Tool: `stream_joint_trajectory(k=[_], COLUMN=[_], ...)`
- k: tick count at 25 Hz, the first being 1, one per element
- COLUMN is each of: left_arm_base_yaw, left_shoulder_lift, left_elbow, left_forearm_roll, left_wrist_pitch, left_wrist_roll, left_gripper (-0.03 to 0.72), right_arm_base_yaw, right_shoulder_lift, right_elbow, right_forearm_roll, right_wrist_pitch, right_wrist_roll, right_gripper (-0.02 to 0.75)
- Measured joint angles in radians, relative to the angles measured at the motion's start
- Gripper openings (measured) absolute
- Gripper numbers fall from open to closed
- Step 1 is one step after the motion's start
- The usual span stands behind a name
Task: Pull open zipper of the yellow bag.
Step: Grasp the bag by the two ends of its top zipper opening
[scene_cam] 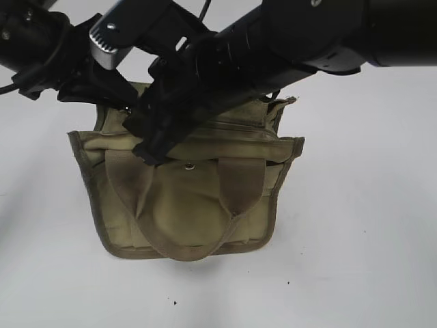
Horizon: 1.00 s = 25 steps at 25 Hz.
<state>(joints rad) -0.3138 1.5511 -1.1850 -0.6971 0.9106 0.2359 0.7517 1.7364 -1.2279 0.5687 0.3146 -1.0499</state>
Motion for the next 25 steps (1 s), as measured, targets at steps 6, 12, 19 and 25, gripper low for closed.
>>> stream_joint_trajectory(k=[6,12,19,25], left_arm_base_yaw=[0.000,0.000,0.000,0.000], left_shoulder_lift=[0.000,0.000,0.000,0.000], left_elbow=[0.000,0.000,0.000,0.000], left_forearm_roll=[0.005,0.006,0.006,0.010], left_wrist_pitch=[0.017,0.019,0.017,0.015], left_wrist_roll=[0.000,0.000,0.000,0.000], left_gripper=[0.040,0.040,0.040,0.040], right_arm_base_yaw=[0.000,0.000,0.000,0.000], right_shoulder_lift=[-0.050,-0.013,-0.002,0.036], right_elbow=[0.000,0.000,0.000,-0.004], right_forearm_roll=[-0.002,-0.003,0.025,0.022], right_wrist_pitch=[-0.038,0.012,0.028,0.022], right_wrist_roll=[0.029,0.030,0.032,0.032], right_gripper=[0.228,0.234,0.238,0.225])
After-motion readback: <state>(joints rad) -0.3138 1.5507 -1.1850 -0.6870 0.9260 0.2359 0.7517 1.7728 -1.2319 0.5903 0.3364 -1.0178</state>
